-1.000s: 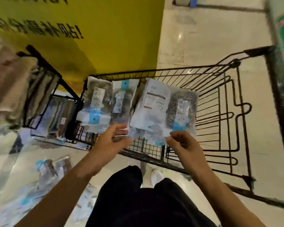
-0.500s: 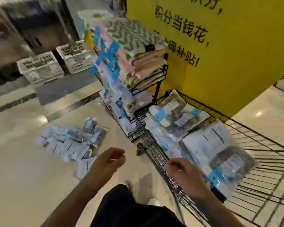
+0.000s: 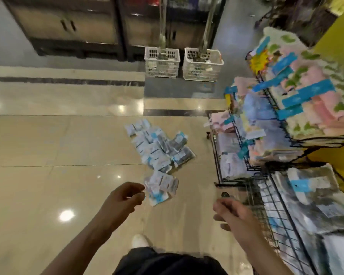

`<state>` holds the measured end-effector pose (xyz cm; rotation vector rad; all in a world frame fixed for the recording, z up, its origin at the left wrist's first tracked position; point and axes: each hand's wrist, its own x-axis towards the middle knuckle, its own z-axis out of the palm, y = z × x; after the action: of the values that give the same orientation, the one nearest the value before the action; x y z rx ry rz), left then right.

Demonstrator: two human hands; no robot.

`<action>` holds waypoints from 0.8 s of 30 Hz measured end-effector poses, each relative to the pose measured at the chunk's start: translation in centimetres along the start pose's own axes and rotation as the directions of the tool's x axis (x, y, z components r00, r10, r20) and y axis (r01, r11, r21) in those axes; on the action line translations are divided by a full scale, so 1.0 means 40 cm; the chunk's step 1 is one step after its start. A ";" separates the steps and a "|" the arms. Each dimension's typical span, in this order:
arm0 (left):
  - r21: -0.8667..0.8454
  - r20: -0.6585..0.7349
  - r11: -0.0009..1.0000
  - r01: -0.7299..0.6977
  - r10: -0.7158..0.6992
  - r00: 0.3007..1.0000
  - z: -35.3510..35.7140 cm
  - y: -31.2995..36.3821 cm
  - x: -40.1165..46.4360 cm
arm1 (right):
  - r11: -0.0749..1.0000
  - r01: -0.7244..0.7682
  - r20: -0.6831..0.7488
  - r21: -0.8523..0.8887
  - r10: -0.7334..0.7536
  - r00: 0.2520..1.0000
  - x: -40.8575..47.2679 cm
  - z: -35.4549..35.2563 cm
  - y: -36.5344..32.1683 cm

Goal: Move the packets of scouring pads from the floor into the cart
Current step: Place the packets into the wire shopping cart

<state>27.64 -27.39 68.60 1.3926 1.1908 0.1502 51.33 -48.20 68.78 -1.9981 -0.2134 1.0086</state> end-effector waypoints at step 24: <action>-0.048 -0.175 0.956 0.288 -0.292 0.940 -0.538 -0.003 0.380 | 0.988 -0.042 0.362 -0.149 0.094 0.927 0.466 0.748 -0.421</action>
<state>19.46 -2.50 65.70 1.1867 1.5279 0.0824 45.54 -10.16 61.92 -1.9344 -0.4302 1.4473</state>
